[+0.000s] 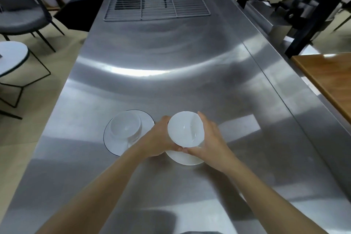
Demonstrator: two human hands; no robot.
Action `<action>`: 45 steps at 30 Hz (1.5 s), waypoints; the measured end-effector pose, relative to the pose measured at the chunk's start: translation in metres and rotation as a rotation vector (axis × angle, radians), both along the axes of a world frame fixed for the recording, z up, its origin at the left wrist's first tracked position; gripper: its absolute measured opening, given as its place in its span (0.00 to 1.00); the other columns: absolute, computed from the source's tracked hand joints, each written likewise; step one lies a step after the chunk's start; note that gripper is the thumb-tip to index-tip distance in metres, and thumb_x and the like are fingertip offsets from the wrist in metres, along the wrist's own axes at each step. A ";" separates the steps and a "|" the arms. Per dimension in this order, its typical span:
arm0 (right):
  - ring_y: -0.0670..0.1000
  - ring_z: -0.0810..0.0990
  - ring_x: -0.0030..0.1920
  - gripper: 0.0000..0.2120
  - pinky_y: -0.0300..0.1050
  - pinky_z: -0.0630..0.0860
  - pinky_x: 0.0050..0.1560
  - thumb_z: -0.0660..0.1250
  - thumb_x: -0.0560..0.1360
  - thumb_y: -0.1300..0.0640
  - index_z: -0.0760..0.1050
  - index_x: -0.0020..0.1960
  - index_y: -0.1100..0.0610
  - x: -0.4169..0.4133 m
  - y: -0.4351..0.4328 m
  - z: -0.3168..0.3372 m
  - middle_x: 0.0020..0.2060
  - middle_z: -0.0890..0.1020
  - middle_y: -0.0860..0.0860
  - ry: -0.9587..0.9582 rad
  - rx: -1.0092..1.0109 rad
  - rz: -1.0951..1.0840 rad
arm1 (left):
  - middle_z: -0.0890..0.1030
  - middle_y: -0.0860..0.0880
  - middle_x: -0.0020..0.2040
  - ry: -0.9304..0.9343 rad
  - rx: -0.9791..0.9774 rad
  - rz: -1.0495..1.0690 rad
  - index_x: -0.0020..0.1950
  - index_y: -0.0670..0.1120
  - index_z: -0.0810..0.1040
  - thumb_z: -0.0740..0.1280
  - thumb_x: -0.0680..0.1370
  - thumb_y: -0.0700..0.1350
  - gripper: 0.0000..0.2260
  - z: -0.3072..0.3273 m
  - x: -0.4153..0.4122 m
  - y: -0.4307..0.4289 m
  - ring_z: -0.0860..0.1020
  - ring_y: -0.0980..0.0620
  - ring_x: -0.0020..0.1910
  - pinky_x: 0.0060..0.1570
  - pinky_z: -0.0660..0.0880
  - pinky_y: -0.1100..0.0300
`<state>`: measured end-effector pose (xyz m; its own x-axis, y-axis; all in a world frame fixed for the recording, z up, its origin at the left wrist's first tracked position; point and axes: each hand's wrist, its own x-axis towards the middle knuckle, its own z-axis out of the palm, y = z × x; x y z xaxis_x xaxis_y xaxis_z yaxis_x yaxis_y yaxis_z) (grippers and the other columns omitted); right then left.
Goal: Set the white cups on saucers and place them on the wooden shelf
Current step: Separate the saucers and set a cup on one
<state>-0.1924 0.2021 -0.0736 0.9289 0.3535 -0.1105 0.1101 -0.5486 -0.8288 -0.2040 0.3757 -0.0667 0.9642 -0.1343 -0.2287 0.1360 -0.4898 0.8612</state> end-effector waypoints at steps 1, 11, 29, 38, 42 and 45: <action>0.44 0.61 0.61 0.48 0.43 0.64 0.57 0.77 0.56 0.42 0.54 0.69 0.41 -0.001 0.000 0.000 0.60 0.64 0.42 -0.008 -0.005 -0.005 | 0.73 0.62 0.43 0.002 -0.012 0.000 0.43 0.61 0.70 0.80 0.61 0.41 0.25 0.000 0.000 0.000 0.74 0.76 0.41 0.37 0.71 0.79; 0.50 0.66 0.68 0.44 0.53 0.61 0.68 0.70 0.64 0.37 0.53 0.73 0.45 -0.002 -0.014 0.000 0.69 0.67 0.48 0.054 0.021 -0.177 | 0.69 0.53 0.57 0.044 0.243 0.102 0.66 0.48 0.66 0.77 0.64 0.46 0.34 -0.001 -0.016 0.006 0.67 0.50 0.60 0.60 0.66 0.56; 0.52 0.80 0.34 0.14 0.45 0.75 0.40 0.71 0.69 0.48 0.78 0.40 0.59 0.037 -0.028 -0.006 0.36 0.82 0.54 0.506 0.267 -0.322 | 0.83 0.43 0.38 0.421 -0.260 0.499 0.43 0.41 0.78 0.71 0.70 0.54 0.15 -0.011 -0.029 -0.009 0.83 0.49 0.32 0.32 0.81 0.58; 0.56 0.80 0.42 0.18 0.48 0.76 0.42 0.72 0.68 0.48 0.74 0.47 0.61 0.039 -0.045 -0.003 0.47 0.82 0.59 0.530 0.362 -0.379 | 0.84 0.45 0.44 0.433 -0.353 0.462 0.43 0.45 0.79 0.76 0.66 0.47 0.11 -0.004 -0.015 -0.016 0.83 0.46 0.43 0.34 0.82 0.55; 0.56 0.81 0.43 0.17 0.48 0.76 0.40 0.72 0.67 0.47 0.73 0.44 0.58 0.038 -0.053 -0.003 0.47 0.82 0.57 0.521 0.409 -0.426 | 0.86 0.44 0.42 0.460 -0.439 0.457 0.45 0.42 0.78 0.77 0.66 0.48 0.15 -0.004 -0.007 -0.019 0.85 0.45 0.42 0.39 0.83 0.51; 0.56 0.80 0.43 0.17 0.47 0.76 0.37 0.72 0.67 0.47 0.71 0.44 0.57 0.037 -0.059 -0.007 0.48 0.81 0.56 0.550 0.493 -0.474 | 0.86 0.45 0.41 0.457 -0.484 0.434 0.47 0.40 0.78 0.76 0.67 0.48 0.16 -0.004 -0.002 -0.024 0.85 0.49 0.38 0.38 0.82 0.53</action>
